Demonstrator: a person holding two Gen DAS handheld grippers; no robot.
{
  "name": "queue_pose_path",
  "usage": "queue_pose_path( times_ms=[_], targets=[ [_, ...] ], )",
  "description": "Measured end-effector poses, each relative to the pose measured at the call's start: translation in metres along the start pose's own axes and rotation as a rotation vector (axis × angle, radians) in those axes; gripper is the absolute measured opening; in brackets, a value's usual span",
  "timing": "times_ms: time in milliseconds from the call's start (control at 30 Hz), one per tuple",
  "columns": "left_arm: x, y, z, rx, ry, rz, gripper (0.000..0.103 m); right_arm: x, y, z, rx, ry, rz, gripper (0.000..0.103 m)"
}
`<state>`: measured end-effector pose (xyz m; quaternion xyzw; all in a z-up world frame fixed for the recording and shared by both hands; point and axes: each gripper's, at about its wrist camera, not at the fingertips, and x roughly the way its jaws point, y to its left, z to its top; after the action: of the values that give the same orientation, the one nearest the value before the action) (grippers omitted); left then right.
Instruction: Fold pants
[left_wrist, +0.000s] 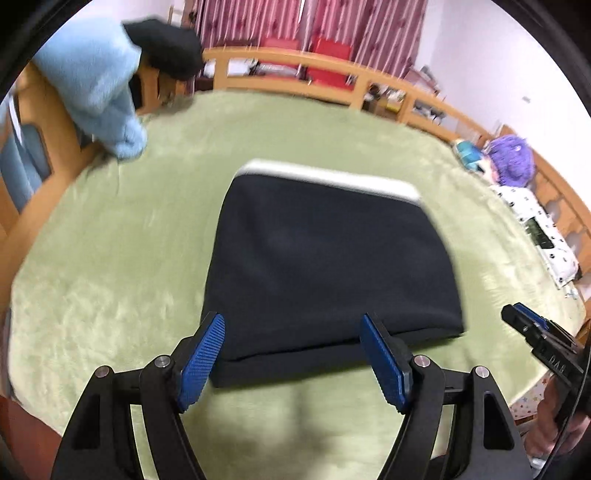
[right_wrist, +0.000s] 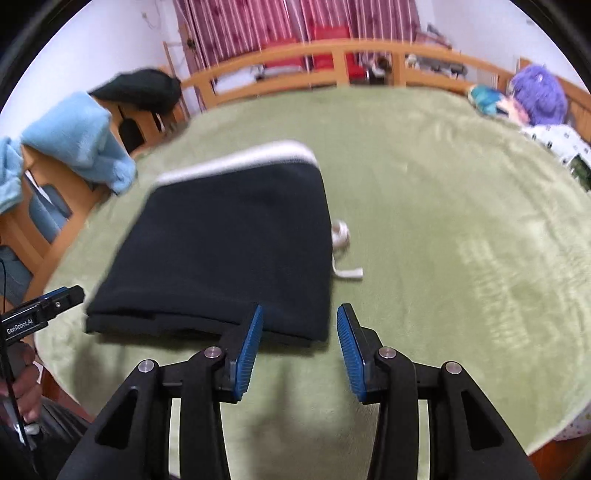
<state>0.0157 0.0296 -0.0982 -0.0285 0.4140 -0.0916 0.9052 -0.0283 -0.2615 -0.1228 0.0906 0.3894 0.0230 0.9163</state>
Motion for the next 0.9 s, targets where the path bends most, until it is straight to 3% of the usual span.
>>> queue_pose_path(
  times_ms=[133,267,500,600,900],
  targets=[
    [-0.044,-0.025,0.014,0.035,-0.083,0.0,0.083,-0.053,0.013,0.017,0.0,-0.076,-0.028,0.061],
    [-0.082,-0.045,0.022,0.054,-0.153,0.033,0.09,-0.092,0.014,0.036,0.028,-0.123,-0.027,0.069],
    [-0.101,-0.052,0.007,0.065,-0.17,0.06,0.093,-0.119,0.028,0.038,-0.002,-0.166,-0.063,0.096],
    [-0.103,-0.048,-0.002,0.037,-0.155,0.034,0.093,-0.114,0.024,0.026,0.018,-0.149,-0.068,0.099],
    [-0.105,-0.049,-0.013,0.033,-0.16,0.065,0.095,-0.105,0.016,0.01,0.058,-0.118,-0.106,0.101]
  ],
)
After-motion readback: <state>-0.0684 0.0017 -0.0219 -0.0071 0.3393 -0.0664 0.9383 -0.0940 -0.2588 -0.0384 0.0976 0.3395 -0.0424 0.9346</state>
